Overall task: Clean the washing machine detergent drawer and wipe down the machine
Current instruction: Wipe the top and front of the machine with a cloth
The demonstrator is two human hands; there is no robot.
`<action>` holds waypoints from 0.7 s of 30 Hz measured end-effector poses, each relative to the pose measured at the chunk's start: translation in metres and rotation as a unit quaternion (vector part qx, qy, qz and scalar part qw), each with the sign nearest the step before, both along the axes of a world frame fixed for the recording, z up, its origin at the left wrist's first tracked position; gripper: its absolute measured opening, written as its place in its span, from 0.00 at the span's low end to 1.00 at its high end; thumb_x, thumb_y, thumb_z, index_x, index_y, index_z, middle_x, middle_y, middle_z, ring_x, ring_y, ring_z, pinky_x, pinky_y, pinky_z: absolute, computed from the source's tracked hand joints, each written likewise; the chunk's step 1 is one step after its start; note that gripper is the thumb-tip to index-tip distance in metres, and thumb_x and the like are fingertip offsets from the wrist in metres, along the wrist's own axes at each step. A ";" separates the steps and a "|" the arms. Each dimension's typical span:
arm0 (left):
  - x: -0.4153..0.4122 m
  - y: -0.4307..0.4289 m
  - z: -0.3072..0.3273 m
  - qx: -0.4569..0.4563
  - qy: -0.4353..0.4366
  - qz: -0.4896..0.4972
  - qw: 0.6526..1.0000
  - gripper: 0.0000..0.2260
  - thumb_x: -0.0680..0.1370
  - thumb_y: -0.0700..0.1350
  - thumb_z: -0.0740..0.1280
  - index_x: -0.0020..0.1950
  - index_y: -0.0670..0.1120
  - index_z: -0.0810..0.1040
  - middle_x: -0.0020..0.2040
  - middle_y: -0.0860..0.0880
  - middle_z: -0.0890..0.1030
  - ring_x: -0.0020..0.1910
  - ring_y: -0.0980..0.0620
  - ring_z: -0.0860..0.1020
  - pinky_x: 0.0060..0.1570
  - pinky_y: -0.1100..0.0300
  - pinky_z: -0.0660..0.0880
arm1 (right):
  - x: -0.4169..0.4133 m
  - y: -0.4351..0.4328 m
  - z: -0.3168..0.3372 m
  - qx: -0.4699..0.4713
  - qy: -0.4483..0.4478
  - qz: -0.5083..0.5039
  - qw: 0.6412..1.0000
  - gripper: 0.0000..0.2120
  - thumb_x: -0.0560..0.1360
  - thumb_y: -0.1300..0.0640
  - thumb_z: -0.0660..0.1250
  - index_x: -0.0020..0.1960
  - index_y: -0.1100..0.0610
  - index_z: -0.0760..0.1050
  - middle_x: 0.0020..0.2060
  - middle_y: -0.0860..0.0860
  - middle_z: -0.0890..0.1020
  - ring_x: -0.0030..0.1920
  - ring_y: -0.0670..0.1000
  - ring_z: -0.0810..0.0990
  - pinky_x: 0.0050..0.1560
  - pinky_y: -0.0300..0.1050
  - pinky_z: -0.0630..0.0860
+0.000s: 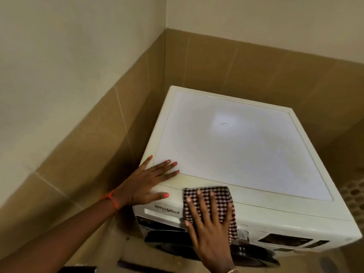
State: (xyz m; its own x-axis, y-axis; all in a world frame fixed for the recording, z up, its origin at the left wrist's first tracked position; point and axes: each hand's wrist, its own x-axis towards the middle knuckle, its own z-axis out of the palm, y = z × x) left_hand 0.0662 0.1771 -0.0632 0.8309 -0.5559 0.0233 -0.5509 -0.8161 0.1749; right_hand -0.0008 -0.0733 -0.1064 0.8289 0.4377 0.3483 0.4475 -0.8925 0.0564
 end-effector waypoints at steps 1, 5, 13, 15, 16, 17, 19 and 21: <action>0.000 0.002 -0.001 -0.003 0.000 -0.011 1.000 0.32 0.76 0.69 0.44 0.76 0.57 0.47 0.77 0.57 0.48 0.76 0.59 0.45 0.72 0.47 0.37 | 0.000 0.011 -0.007 -0.014 -0.017 0.011 1.000 0.26 0.80 0.43 0.42 0.76 0.49 0.47 0.76 0.53 0.51 0.75 0.58 0.48 0.68 0.70 0.46; 0.002 0.004 0.001 -0.030 0.015 -0.022 0.999 0.32 0.74 0.70 0.41 0.75 0.60 0.47 0.76 0.59 0.48 0.76 0.60 0.45 0.73 0.46 0.37 | -0.002 0.032 -0.033 -0.057 -0.065 0.023 0.996 0.25 0.81 0.49 0.38 0.77 0.49 0.43 0.76 0.54 0.44 0.75 0.60 0.42 0.68 0.71 0.40; 0.004 -0.002 0.001 -0.072 0.046 0.000 0.996 0.32 0.70 0.71 0.30 0.71 0.63 0.48 0.73 0.66 0.48 0.74 0.65 0.46 0.73 0.48 0.36 | 0.003 0.052 -0.057 -0.168 -0.133 0.142 0.966 0.43 0.70 0.48 0.61 0.76 0.52 0.38 0.76 0.52 0.38 0.75 0.55 0.38 0.71 0.64 0.34; 0.005 -0.004 0.001 -0.044 0.034 0.004 0.998 0.34 0.67 0.72 0.28 0.71 0.63 0.46 0.72 0.67 0.46 0.73 0.67 0.45 0.72 0.49 0.35 | 0.007 0.073 -0.055 -0.188 -0.139 0.157 0.960 0.47 0.70 0.45 0.63 0.76 0.54 0.36 0.75 0.54 0.37 0.75 0.56 0.36 0.71 0.63 0.34; 0.005 -0.004 0.002 -0.038 0.036 0.004 0.999 0.35 0.66 0.73 0.27 0.71 0.64 0.45 0.72 0.68 0.45 0.72 0.67 0.45 0.71 0.51 0.34 | 0.007 0.085 -0.056 -0.195 -0.151 0.155 0.957 0.45 0.71 0.44 0.62 0.76 0.54 0.37 0.75 0.53 0.36 0.75 0.57 0.35 0.71 0.63 0.34; 0.005 -0.004 0.002 -0.041 0.042 0.005 0.998 0.36 0.65 0.73 0.27 0.70 0.64 0.45 0.71 0.68 0.45 0.72 0.68 0.44 0.71 0.52 0.33 | 0.008 0.097 -0.057 -0.219 -0.157 0.160 0.950 0.43 0.71 0.43 0.61 0.76 0.53 0.39 0.75 0.53 0.37 0.74 0.58 0.34 0.70 0.64 0.34; 0.006 -0.004 0.002 -0.048 0.053 0.004 0.997 0.36 0.64 0.75 0.29 0.70 0.66 0.45 0.71 0.69 0.45 0.71 0.69 0.43 0.71 0.52 0.33 | 0.009 0.111 -0.061 -0.307 -0.148 0.192 0.920 0.40 0.72 0.41 0.60 0.76 0.51 0.44 0.76 0.50 0.42 0.74 0.58 0.35 0.68 0.66 0.32; 0.008 -0.002 0.000 -0.034 0.043 -0.001 0.998 0.36 0.64 0.76 0.31 0.70 0.66 0.43 0.72 0.68 0.44 0.72 0.68 0.42 0.72 0.49 0.33 | 0.011 0.108 -0.072 -0.386 -0.149 0.220 0.883 0.39 0.72 0.39 0.58 0.76 0.50 0.44 0.76 0.47 0.45 0.76 0.52 0.41 0.68 0.67 0.30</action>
State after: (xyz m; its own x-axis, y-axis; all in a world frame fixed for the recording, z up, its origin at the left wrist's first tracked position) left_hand 0.0737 0.1751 -0.0628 0.8302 -0.5574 -0.0109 -0.5331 -0.7994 0.2770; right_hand 0.0102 0.0345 -0.1784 0.4414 0.8971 -0.0216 0.6043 -0.2793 0.7462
